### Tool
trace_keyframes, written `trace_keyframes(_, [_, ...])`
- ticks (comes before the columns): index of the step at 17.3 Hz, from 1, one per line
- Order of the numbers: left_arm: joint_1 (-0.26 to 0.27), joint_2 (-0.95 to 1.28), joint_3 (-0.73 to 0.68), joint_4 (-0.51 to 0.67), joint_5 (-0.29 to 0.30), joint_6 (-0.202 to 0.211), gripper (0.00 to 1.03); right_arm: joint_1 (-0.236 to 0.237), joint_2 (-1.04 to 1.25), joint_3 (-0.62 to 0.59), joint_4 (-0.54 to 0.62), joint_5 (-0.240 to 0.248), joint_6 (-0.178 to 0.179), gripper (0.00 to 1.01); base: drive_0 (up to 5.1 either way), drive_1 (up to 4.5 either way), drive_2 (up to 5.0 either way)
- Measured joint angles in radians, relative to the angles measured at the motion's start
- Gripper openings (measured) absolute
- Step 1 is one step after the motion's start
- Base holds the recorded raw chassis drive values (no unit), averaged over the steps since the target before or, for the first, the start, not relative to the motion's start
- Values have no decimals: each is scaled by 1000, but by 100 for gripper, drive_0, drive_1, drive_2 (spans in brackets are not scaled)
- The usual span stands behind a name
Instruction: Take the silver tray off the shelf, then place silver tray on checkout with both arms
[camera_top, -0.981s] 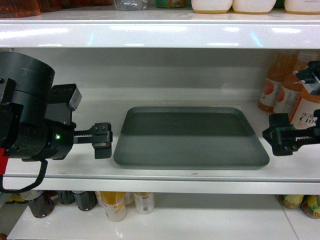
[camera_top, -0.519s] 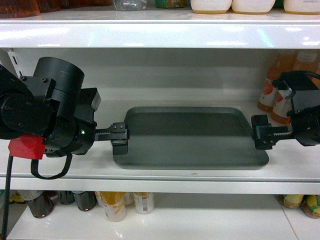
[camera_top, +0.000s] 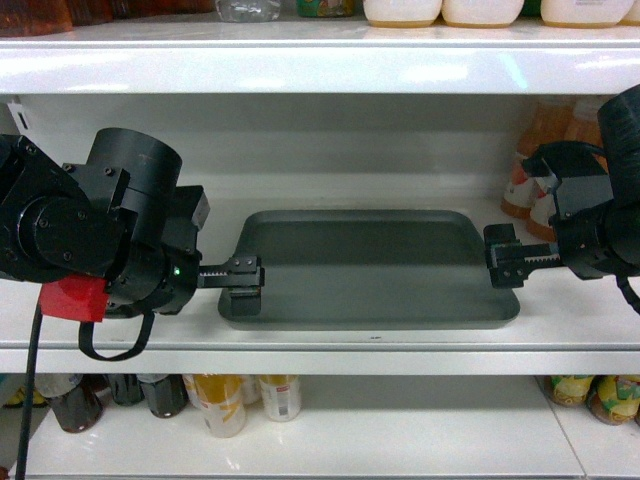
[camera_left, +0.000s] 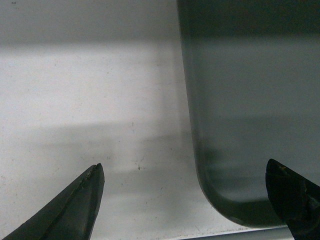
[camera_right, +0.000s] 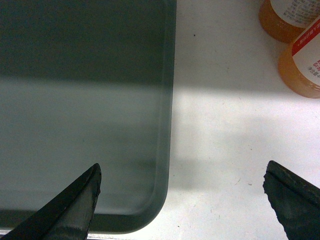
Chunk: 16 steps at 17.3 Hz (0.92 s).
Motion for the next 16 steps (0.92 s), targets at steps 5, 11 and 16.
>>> trace_keyframes(5, [35,-10,-48,30,-5,22,98,27,2,-22,28,5,40,98,69,69,69])
trace_keyframes(11, [48,-11,-58,35,-2,35,98,51,34,-17,24,40,52,98,69,69,69])
trace_keyframes(16, [15,11,-23,8,-4,35,98,35,102,69,-25,54,75,98,14,14,14])
